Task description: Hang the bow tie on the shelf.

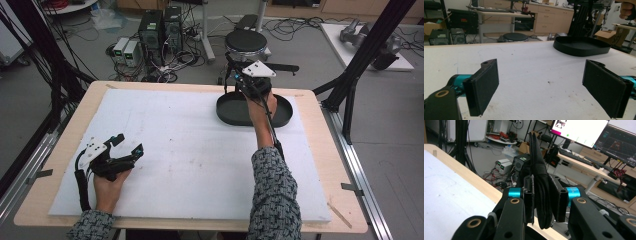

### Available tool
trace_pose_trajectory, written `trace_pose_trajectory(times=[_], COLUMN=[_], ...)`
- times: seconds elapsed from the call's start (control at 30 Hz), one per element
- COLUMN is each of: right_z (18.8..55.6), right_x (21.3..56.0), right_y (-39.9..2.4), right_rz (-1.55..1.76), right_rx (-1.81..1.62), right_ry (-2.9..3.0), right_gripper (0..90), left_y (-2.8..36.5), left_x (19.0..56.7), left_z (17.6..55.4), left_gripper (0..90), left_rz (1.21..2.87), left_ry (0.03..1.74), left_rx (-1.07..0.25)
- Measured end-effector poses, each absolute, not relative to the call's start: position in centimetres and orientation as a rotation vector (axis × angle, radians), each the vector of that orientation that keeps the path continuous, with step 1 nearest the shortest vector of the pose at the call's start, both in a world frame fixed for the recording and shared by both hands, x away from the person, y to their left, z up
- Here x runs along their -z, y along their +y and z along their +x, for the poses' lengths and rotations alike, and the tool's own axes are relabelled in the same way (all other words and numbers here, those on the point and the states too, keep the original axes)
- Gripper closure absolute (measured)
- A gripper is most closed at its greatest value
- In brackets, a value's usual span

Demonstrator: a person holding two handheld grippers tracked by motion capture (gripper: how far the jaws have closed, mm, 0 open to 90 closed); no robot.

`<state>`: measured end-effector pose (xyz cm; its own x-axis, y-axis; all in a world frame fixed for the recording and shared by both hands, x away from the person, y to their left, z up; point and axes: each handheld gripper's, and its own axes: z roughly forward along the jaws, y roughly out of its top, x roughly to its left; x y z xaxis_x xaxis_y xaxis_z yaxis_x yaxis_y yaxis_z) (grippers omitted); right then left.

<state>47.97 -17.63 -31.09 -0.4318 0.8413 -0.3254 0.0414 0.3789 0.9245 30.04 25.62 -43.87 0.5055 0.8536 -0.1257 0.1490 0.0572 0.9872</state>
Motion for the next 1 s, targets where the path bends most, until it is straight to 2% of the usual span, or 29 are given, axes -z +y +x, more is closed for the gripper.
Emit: trace_pose_trajectory(times=[1.0], right_z=[49.5], right_x=[32.4], right_y=[-17.5], right_rz=[0.916], right_rx=[-1.022], right_ry=[1.73], right_gripper=[74.8], left_y=[25.6], left_x=[43.9], left_z=[30.0], left_gripper=[13.9], left_rz=[1.437], left_ry=[0.935], left_rx=[-0.664])
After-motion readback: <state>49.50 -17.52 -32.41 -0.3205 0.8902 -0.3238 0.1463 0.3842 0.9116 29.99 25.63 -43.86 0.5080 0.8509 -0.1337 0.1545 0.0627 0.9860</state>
